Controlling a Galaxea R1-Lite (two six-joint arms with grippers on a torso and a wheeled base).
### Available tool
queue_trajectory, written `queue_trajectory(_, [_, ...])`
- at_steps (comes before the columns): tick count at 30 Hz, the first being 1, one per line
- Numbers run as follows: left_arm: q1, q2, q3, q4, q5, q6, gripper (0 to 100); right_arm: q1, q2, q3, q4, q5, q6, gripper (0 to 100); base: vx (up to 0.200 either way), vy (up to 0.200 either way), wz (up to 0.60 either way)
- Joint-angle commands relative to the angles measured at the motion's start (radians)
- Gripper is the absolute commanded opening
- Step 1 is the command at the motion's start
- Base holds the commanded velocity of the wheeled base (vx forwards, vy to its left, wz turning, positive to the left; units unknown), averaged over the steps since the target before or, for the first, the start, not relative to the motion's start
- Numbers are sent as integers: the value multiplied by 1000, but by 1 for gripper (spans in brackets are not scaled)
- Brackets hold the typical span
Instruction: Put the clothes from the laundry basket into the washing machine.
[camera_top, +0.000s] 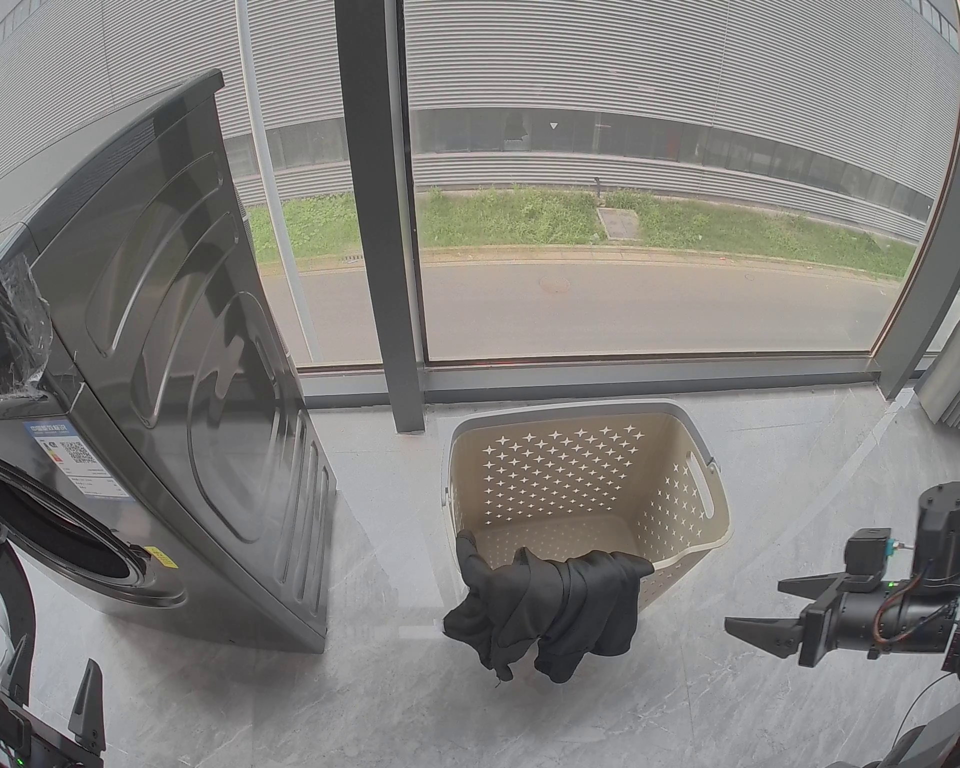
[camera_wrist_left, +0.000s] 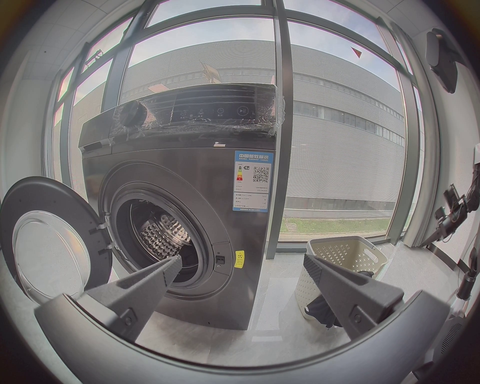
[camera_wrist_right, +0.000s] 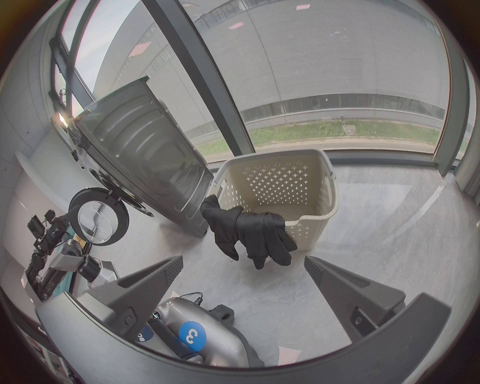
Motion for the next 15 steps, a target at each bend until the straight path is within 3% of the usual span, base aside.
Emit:
queue_trajectory(1, [-1, -16, 15, 0, 0, 0, 100, 65, 325, 2, -143, -24, 14, 100, 0, 0, 0])
queue_trajectory(3, [-1, -16, 15, 0, 0, 1, 100, 83, 384, -4, -188, -30, 31, 100, 0, 0, 0])
queue_trajectory(9, [-1, -16, 15, 0, 0, 0, 100, 135, 557, -49, -352, -72, 92, 100, -200, 0, 0])
queue_trajectory(11, [1, -16, 15, 0, 0, 0, 100, 140, 611, -61, -386, -76, 95, 100, 0, 0, 0])
queue_trajectory(15, [-1, -16, 15, 0, 0, 0, 100, 160, 692, -109, -395, -133, 97, 100, 0, 0, 0])
